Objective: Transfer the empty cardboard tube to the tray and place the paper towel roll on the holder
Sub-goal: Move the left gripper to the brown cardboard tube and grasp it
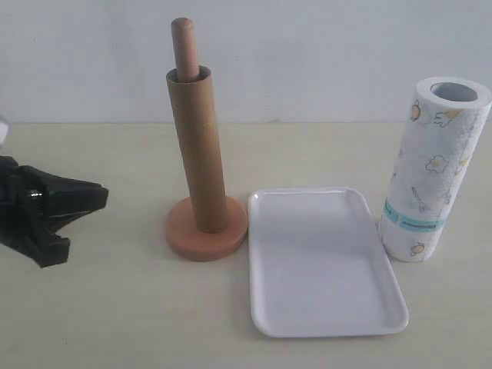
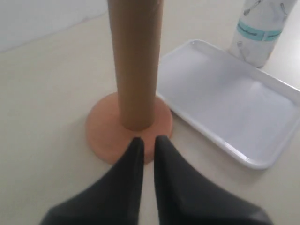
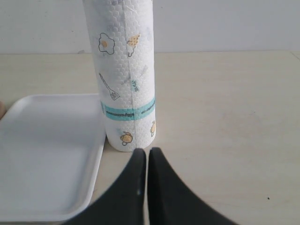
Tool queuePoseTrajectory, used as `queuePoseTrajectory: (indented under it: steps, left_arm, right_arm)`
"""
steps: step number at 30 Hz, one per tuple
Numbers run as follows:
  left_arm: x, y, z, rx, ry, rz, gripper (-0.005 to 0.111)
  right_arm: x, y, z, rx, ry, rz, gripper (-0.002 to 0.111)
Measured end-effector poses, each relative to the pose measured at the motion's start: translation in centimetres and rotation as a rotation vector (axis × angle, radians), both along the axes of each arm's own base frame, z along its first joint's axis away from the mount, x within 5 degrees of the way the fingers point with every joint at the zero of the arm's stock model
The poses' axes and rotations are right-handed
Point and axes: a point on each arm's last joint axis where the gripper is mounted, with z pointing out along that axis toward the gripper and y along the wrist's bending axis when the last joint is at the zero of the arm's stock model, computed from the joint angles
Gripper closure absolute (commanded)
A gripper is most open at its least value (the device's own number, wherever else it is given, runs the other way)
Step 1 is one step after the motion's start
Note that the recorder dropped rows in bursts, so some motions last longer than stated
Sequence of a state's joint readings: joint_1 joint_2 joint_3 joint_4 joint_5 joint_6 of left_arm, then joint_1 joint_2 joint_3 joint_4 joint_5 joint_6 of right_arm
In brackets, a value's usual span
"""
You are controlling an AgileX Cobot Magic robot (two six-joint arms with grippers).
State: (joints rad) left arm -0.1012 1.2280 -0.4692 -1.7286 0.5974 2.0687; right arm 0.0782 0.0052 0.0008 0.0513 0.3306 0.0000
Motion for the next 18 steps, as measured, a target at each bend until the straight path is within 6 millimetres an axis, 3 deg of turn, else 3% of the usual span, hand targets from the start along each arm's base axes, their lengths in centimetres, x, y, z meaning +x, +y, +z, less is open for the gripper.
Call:
queuePoseTrajectory:
  steps: [6,12,18]
  left_arm:
    - [3.9,-1.3,-1.8,-0.075,0.1,-0.09,0.024]
    - [6.8,-1.8,-3.2,-0.096,0.149,-0.112,0.023]
    - [9.3,-2.5,-3.1,-0.145,0.131,-0.165,0.023]
  right_arm:
    - [0.0,0.0,0.0,-0.002,0.0,0.0,0.107]
    - [0.0,0.0,0.0,-0.002,0.0,0.0,0.107]
    - [0.0,0.0,0.0,-0.002,0.0,0.0,0.107]
